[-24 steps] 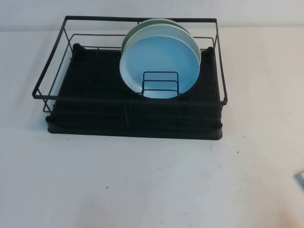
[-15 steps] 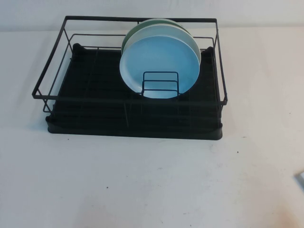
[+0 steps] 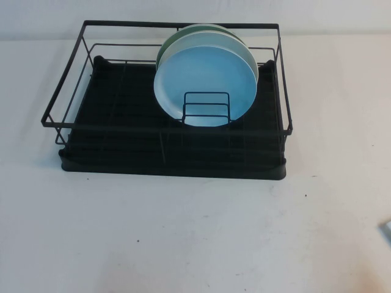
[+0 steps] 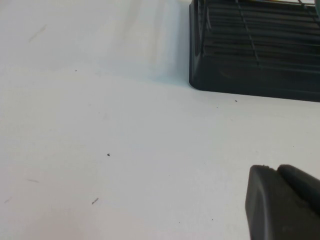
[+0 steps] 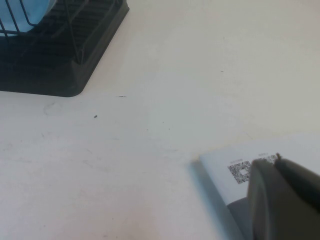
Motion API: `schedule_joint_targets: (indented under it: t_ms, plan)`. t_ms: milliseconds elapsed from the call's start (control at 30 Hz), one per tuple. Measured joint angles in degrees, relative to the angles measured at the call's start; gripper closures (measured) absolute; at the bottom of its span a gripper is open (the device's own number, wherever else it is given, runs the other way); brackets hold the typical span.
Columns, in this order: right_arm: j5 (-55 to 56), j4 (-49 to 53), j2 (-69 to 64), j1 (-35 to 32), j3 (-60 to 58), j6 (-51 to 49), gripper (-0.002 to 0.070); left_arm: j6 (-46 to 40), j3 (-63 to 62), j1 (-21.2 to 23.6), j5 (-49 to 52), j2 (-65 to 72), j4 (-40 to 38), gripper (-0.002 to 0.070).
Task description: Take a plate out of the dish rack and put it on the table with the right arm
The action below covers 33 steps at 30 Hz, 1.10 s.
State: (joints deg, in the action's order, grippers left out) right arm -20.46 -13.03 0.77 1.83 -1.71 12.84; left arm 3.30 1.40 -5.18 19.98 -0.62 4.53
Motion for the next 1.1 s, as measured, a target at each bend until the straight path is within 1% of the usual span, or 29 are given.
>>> schedule_joint_targets:
  t_ms: [500, 1000, 1100]
  plan:
    - [0.0, 0.0, 0.0, 0.0, 0.0, 0.0, 0.0694, 0.0, 0.0, 0.0, 0.0, 0.0, 0.0, 0.0679]
    - [-0.1, -2.12, 0.0, 0.0, 0.0, 0.0, 0.0694, 0.0, 0.0, 0.0, 0.0, 0.0, 0.0, 0.0679]
    - [-0.1, -3.98, 0.0, 0.0, 0.0, 0.0, 0.0694, 0.0, 0.0, 0.0, 0.0, 0.0, 0.0, 0.0679]
